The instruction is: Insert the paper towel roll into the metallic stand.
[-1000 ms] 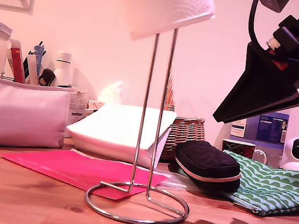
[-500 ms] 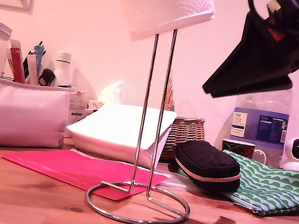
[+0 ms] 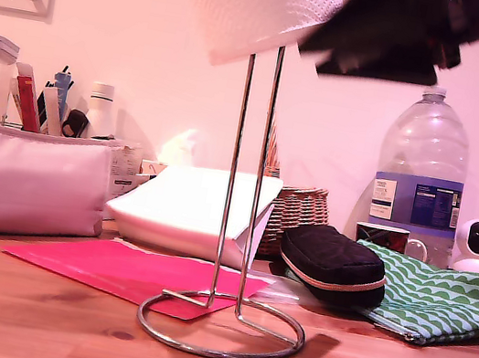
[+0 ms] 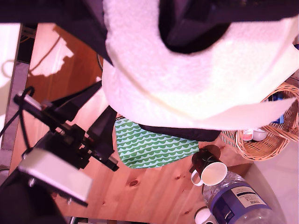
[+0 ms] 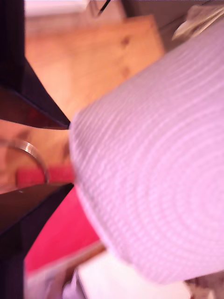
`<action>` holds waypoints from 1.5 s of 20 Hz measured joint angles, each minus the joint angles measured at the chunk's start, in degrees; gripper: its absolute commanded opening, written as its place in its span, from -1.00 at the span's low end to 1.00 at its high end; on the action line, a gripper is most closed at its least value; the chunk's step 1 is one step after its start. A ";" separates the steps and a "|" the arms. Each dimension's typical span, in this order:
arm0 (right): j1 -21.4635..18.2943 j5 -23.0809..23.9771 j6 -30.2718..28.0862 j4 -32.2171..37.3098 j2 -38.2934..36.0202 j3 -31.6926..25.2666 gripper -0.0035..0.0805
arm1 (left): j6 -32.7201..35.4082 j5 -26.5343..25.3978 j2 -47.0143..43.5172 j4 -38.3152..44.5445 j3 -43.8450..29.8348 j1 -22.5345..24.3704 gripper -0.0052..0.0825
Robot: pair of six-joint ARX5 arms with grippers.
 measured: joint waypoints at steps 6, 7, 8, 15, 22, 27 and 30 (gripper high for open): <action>-1.99 -6.60 19.56 -1.29 -0.13 0.00 -0.02 | 0.00 0.02 0.00 0.00 0.00 0.00 -0.50; -2.60 -6.64 20.24 -1.27 -0.13 0.00 0.02 | 0.00 0.17 0.00 -0.02 0.00 0.00 -0.50; -3.23 -6.64 21.53 -1.07 -0.13 0.00 0.02 | 0.00 0.28 0.00 -0.02 0.00 0.00 -0.50; -4.68 -13.14 30.77 7.85 0.00 0.00 0.10 | -0.22 1.68 -0.02 0.44 0.02 0.04 -0.50; -4.98 -14.82 33.66 10.73 0.33 -0.04 0.10 | -0.66 2.45 -0.48 0.59 0.09 0.17 -0.37; -4.96 -14.53 33.64 10.32 0.33 -0.04 0.10 | -1.33 4.02 -0.52 0.48 0.15 0.17 -0.17; -4.94 -14.53 33.59 9.25 0.33 -0.04 0.10 | -1.42 4.39 -0.44 0.35 0.15 0.17 -0.09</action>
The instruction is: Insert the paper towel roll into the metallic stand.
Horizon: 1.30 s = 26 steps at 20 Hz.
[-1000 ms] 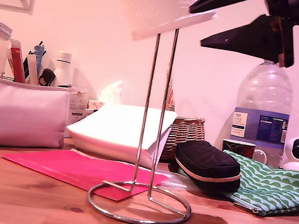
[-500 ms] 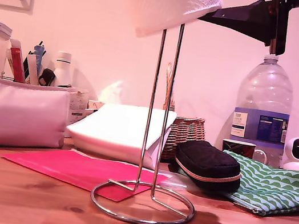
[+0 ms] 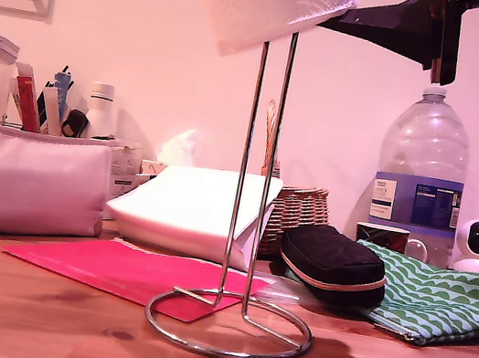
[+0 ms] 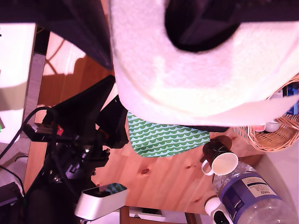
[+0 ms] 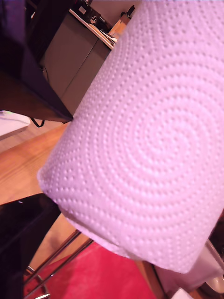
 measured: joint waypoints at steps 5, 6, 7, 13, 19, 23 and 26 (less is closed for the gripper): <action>0.13 2.56 -0.15 -2.47 -0.07 0.02 0.10 | -1.90 2.93 0.46 -0.35 -0.02 -0.07 0.04; 0.13 3.56 -0.13 -2.49 -0.07 0.02 0.10 | -2.08 3.80 0.55 -0.37 -0.02 -0.07 0.06; 0.13 4.04 -0.11 -2.51 -0.07 0.02 0.10 | -2.08 4.28 0.68 -0.37 -0.02 -0.07 0.07; 0.11 5.09 -0.11 -3.87 -0.07 0.02 0.09 | -3.15 4.57 1.95 0.39 -0.02 -0.07 0.06; 0.11 4.98 -0.17 -5.79 -0.07 0.02 0.09 | -2.78 0.81 3.13 0.96 -0.02 -0.07 0.05; 0.15 4.59 -0.13 -8.04 -0.07 0.02 0.09 | -1.55 -0.83 3.76 1.68 -0.02 -0.07 0.05; 0.35 3.80 -0.09 -10.25 -0.09 0.02 0.09 | -1.55 -0.77 4.17 2.71 -0.02 -0.07 0.05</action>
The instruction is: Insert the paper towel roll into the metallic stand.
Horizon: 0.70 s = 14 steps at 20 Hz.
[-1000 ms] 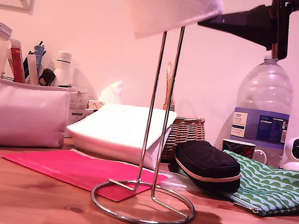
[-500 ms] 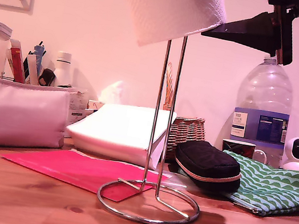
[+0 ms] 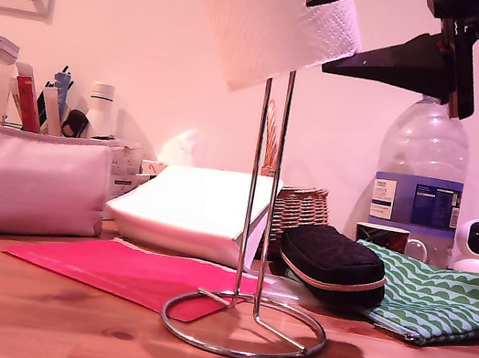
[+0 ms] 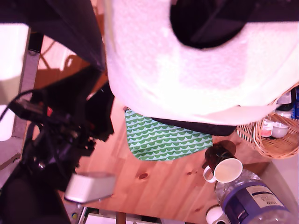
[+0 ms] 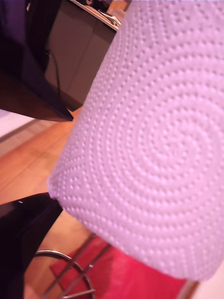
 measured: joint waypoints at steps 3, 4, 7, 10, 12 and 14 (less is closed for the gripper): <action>0.11 -0.02 0.00 -1.97 0.00 0.00 0.09 | 0.17 1.07 0.70 0.39 0.11 0.04 -0.04; 0.11 -0.02 0.00 -2.25 0.00 0.00 0.09 | 0.22 1.49 1.07 0.37 0.37 0.07 -0.08; 0.11 0.22 0.09 -3.23 0.00 0.00 0.09 | 0.26 1.90 2.27 0.57 1.18 0.13 -0.16; 0.11 1.16 0.50 -5.97 0.00 0.02 0.09 | 0.35 2.29 2.49 0.57 1.29 0.26 -0.32; 0.11 1.88 1.22 -7.17 0.00 0.02 0.09 | 0.42 2.51 2.54 0.39 1.29 0.26 -0.46; 0.11 2.27 1.46 -9.22 0.00 0.02 0.09 | 0.39 2.64 2.56 0.26 1.29 0.26 -0.62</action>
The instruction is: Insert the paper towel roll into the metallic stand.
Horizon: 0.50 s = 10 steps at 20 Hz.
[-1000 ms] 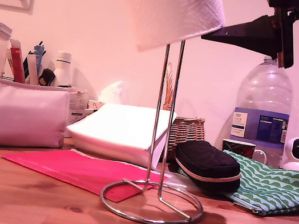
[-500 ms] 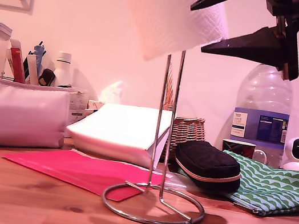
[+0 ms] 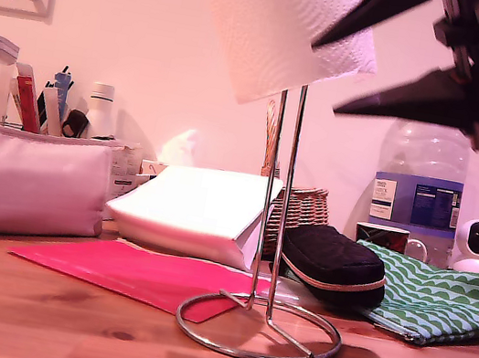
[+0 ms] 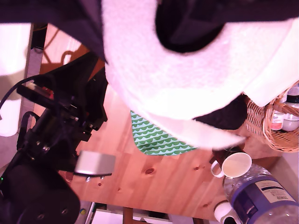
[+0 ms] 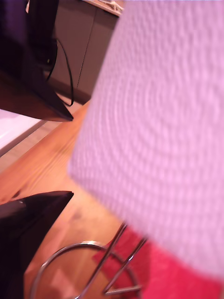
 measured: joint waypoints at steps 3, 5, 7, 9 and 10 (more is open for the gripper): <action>0.00 0.00 -0.11 -3.02 -0.02 0.00 0.09 | 0.00 0.11 0.02 -0.26 0.00 -0.04 -0.90; 0.00 0.09 -1.49 -6.14 -0.02 0.00 0.09 | -0.02 -0.79 0.02 -0.33 0.00 -0.44 -0.93; 0.00 0.59 -3.39 -10.23 -0.02 0.00 0.09 | 1.03 -2.08 0.02 -0.39 0.00 -1.16 -0.93; 0.00 1.81 -5.75 -14.21 -0.02 0.02 0.09 | 1.51 -3.34 0.02 -0.66 0.00 -1.97 -0.93; 0.00 2.60 -7.02 -16.57 -0.02 0.02 0.09 | 1.66 -3.67 0.04 -0.94 0.00 -2.32 -0.93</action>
